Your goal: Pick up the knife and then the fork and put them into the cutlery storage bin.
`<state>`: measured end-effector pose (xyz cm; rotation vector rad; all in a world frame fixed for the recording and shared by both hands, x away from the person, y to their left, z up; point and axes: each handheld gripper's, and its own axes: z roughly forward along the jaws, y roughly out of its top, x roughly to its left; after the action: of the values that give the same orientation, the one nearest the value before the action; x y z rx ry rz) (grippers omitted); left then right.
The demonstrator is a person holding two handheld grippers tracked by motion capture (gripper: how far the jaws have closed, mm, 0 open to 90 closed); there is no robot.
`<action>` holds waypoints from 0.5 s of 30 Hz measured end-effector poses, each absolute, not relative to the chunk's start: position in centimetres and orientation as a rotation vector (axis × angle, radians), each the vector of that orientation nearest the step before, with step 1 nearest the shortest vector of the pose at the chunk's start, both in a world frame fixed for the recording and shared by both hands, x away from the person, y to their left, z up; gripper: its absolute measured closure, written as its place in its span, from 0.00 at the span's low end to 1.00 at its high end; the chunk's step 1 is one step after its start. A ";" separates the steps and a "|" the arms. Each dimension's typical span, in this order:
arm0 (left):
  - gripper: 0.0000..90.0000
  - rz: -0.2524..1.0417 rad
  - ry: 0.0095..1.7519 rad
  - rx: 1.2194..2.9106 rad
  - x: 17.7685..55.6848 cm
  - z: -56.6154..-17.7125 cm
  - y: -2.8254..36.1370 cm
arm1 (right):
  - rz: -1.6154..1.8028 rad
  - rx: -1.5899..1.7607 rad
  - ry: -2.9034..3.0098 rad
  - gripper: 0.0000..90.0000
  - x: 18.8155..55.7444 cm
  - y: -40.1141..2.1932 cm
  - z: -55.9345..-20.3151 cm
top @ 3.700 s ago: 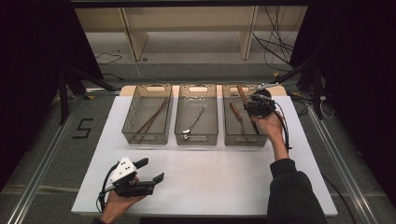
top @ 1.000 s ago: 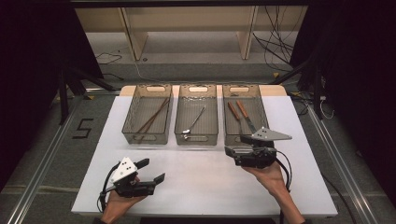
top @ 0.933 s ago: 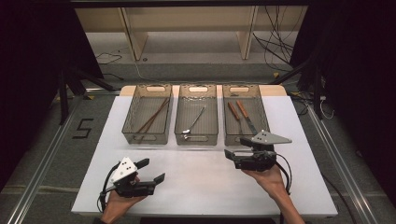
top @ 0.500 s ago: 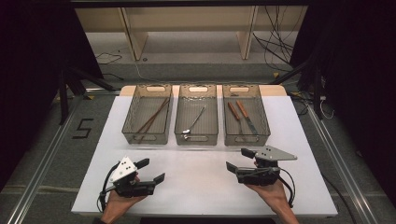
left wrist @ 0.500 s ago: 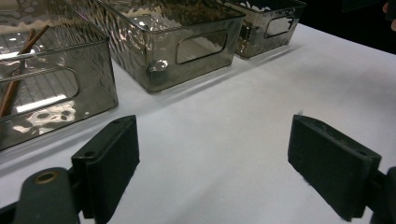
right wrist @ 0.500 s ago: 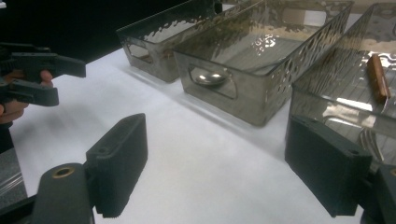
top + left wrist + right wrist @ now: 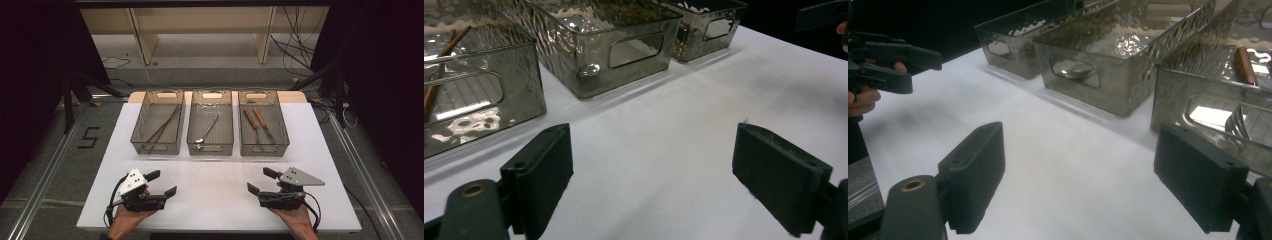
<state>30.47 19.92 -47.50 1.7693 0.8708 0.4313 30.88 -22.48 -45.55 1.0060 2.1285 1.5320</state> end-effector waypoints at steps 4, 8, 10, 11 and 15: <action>0.18 0.424 0.869 1.776 30.5 -47.5 19.9 | 1.532 1.016 2.126 0.24 30.6 -22.8 -46.0; 0.18 0.422 0.868 1.776 30.5 -47.5 19.8 | 1.526 1.017 2.121 0.24 30.5 -23.0 -46.2; 0.18 0.422 0.868 1.776 30.5 -47.5 19.8 | 1.531 1.018 2.111 0.24 30.5 -23.0 -46.2; 0.18 0.422 0.867 1.776 30.5 -47.5 19.8 | 1.536 1.021 2.106 0.24 30.5 -23.1 -46.2; 0.18 0.422 0.869 1.774 30.5 -47.5 19.9 | 1.537 1.026 2.098 0.24 30.6 -23.2 -46.2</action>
<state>30.49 19.86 -47.52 1.7739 0.8687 0.4216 30.57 -23.19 -46.21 1.0260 2.0976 1.5369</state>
